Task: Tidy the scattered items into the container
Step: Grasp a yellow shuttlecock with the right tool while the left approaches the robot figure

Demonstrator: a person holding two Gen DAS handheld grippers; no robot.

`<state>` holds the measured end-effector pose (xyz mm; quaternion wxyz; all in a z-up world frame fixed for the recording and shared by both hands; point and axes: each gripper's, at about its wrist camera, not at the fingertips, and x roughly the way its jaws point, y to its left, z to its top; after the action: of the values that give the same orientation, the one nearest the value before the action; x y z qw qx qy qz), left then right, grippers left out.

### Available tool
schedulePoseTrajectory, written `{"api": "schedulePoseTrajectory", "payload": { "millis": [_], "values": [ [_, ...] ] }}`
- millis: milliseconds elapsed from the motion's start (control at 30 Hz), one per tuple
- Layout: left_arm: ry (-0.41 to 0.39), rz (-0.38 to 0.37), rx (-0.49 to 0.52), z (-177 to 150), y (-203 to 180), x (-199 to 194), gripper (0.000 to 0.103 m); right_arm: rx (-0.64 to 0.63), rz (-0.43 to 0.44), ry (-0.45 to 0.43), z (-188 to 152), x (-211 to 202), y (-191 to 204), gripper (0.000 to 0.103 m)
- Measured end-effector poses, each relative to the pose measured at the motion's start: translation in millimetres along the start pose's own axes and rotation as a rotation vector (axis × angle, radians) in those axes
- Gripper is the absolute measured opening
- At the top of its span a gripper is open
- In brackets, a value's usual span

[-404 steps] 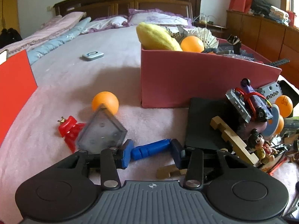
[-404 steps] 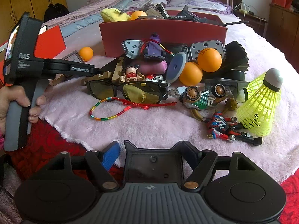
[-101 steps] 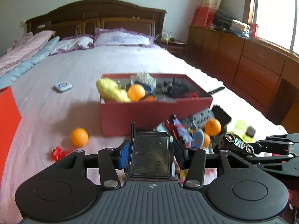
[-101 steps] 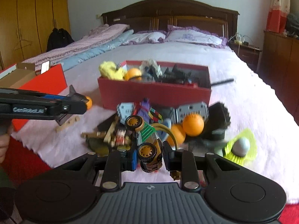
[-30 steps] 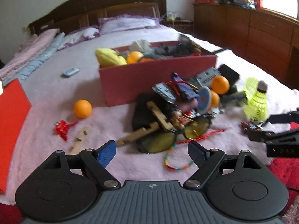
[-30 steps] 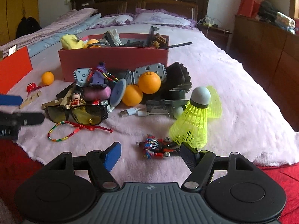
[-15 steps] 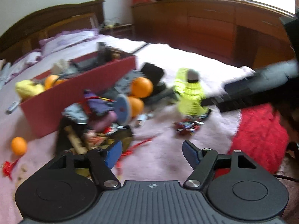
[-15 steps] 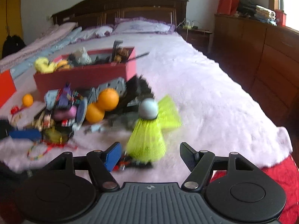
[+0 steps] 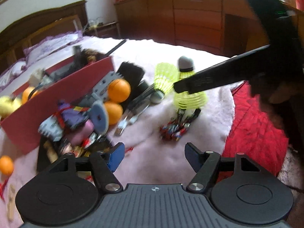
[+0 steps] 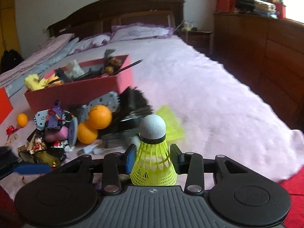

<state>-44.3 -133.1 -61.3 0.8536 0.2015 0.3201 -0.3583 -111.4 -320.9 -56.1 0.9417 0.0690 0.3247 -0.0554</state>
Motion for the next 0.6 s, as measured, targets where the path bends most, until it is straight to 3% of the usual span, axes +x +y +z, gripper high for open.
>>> {"api": "schedulePoseTrajectory", "payload": {
  "millis": [167,333,433,567,600],
  "values": [
    [0.010,-0.049,0.035,16.7,-9.7,30.4,0.069,0.047,-0.043,0.007,-13.3,-22.5,-23.7,0.042],
    [0.086,-0.091,0.094,20.6,-20.4,64.0,0.070,0.036,-0.063,0.033,-29.1,-24.2,-28.9,0.042],
    [0.096,-0.117,0.045,21.4,-14.9,68.9,0.068,0.037,-0.066,0.036,-32.8,-23.1,-27.0,0.045],
    [0.092,-0.148,-0.001,19.5,-8.8,69.0,0.050,0.041,-0.070,0.034,-35.8,-22.1,-25.6,0.051],
    [0.092,-0.149,-0.002,19.1,-9.7,68.2,0.050,0.042,-0.071,0.034,-36.5,-21.9,-25.2,0.052]
  ]
}}
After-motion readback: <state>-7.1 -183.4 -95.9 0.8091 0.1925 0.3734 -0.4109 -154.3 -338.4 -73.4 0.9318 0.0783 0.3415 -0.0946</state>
